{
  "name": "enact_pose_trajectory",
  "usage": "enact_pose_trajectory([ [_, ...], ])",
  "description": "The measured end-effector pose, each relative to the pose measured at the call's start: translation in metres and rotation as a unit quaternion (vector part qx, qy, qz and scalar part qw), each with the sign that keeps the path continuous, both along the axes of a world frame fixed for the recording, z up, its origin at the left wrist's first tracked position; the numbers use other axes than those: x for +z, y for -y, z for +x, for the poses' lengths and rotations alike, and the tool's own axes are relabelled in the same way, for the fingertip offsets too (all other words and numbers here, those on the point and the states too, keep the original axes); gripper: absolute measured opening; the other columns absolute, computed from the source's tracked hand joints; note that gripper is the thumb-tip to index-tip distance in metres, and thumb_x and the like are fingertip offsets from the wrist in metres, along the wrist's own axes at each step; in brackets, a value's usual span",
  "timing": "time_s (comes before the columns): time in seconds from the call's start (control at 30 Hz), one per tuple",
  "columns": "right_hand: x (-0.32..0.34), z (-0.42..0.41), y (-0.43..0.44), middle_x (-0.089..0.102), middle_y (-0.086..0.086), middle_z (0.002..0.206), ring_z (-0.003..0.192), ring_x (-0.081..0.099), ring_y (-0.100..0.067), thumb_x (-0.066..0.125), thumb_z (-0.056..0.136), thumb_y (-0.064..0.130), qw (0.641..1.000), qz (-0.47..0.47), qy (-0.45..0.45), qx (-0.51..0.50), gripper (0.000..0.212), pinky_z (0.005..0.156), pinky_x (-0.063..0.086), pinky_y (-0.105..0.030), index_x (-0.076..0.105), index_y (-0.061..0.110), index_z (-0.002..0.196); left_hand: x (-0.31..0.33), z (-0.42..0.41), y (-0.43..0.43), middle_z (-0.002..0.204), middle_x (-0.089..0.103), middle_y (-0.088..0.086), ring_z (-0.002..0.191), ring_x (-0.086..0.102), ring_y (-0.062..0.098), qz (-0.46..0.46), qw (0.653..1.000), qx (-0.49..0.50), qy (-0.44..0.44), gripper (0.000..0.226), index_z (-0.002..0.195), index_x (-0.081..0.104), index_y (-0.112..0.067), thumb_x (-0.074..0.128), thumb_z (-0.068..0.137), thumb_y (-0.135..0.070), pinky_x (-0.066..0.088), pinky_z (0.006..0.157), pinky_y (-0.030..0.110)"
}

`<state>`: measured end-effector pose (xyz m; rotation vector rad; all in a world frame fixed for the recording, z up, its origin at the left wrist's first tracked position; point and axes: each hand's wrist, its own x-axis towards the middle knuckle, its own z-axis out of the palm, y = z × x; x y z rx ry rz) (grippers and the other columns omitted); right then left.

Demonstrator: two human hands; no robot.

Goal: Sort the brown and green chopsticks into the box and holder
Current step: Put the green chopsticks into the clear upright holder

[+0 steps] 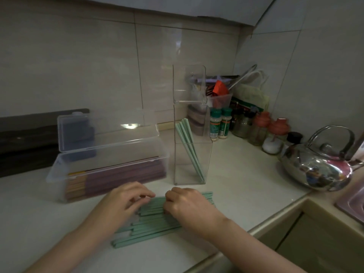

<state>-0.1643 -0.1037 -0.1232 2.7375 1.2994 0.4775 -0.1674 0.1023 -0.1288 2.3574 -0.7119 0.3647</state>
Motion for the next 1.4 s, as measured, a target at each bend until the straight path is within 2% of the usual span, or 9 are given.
enact_pose_trajectory([
  [0.2,0.009,-0.003,-0.002,0.059,0.003,0.058,0.053,0.056,-0.016,0.078,0.051,0.009,0.998,-0.040,0.025,0.030,0.020,0.041,0.044,-0.023,0.061,0.020,0.057,-0.023,0.017,-0.016,0.103,0.061,-0.026,0.092,0.059,-0.007,-0.008,1.000,0.001,-0.030,0.034,0.093,0.069,-0.038,0.047,0.077,-0.058,0.043,0.083,0.014],
  [0.47,0.015,-0.001,-0.003,0.059,0.004,0.055,0.050,0.056,-0.017,0.078,0.052,0.015,1.000,-0.025,0.011,0.015,0.024,0.041,0.041,-0.021,0.056,0.020,0.057,-0.032,0.021,-0.017,0.103,0.059,-0.026,0.093,0.056,-0.006,-0.025,1.000,0.000,-0.014,0.052,0.103,0.062,-0.039,0.035,0.076,-0.074,0.042,0.082,0.012],
  [0.63,0.052,-0.005,0.009,0.066,0.005,0.080,0.073,0.063,-0.016,0.059,0.082,0.017,0.974,0.192,-0.098,-0.068,0.005,0.065,0.054,-0.036,0.062,0.020,0.084,-0.033,0.026,-0.015,0.102,0.055,-0.028,0.090,0.053,-0.007,-0.016,1.000,0.007,-0.009,0.052,0.103,0.063,-0.037,0.038,0.076,-0.073,0.038,0.078,0.007],
  [0.7,0.082,-0.007,0.013,0.065,0.008,0.079,0.071,0.061,-0.005,0.062,0.084,0.017,0.944,0.298,-0.126,-0.069,0.006,0.069,0.054,-0.028,0.063,0.020,0.090,-0.033,0.027,-0.014,0.103,0.055,-0.024,0.091,0.054,-0.005,-0.018,0.999,0.018,-0.026,0.035,0.097,0.069,-0.036,0.053,0.076,-0.060,0.039,0.079,0.007],
  [0.8,0.130,0.004,0.017,0.064,0.004,0.078,0.070,0.059,-0.005,0.064,0.081,0.009,0.884,0.459,-0.073,-0.053,0.013,0.068,0.052,-0.021,0.061,0.015,0.092,-0.030,0.028,-0.011,0.107,0.052,-0.018,0.090,0.055,-0.002,-0.022,0.998,0.026,-0.053,0.019,0.092,0.068,-0.043,0.065,0.078,-0.030,0.039,0.076,0.006],
  [0.9,0.164,0.029,0.018,0.061,0.007,0.073,0.067,0.058,-0.006,0.065,0.081,0.009,0.844,0.529,0.006,-0.090,0.014,0.065,0.050,-0.020,0.060,0.014,0.093,-0.030,0.027,-0.010,0.101,0.052,-0.017,0.083,0.057,0.000,-0.036,0.997,0.026,-0.058,0.043,0.081,0.064,-0.057,0.070,0.078,-0.014,0.038,0.071,0.005],
  [1.0,0.171,0.059,0.015,0.061,0.003,0.078,0.076,0.059,-0.013,0.063,0.083,0.012,0.858,0.483,0.024,-0.172,0.014,0.074,0.054,-0.032,0.059,0.012,0.097,-0.030,0.024,-0.010,0.101,0.051,-0.016,0.083,0.057,0.001,-0.032,0.998,0.031,-0.053,0.047,0.077,0.061,-0.062,0.070,0.078,-0.015,0.039,0.070,0.005],
  [1.13,0.154,0.081,0.004,0.063,-0.017,0.098,0.091,0.060,-0.033,0.056,0.083,0.003,0.900,0.347,0.013,-0.266,0.017,0.080,0.052,-0.045,0.058,0.003,0.099,-0.026,0.018,-0.009,0.100,0.051,-0.015,0.082,0.056,0.000,-0.025,0.998,0.036,-0.039,0.021,0.084,0.066,-0.044,0.067,0.081,-0.024,0.039,0.070,0.006],
  [1.4,0.135,0.077,-0.003,0.057,-0.019,0.110,0.102,0.056,-0.036,0.045,0.087,-0.009,0.919,0.191,-0.020,-0.345,0.022,0.071,0.040,-0.036,0.055,-0.002,0.104,-0.025,0.014,-0.010,0.099,0.057,-0.023,0.081,0.054,-0.012,-0.034,0.999,0.031,-0.016,0.033,0.089,0.070,-0.030,0.047,0.076,-0.050,0.035,0.073,0.002],
])
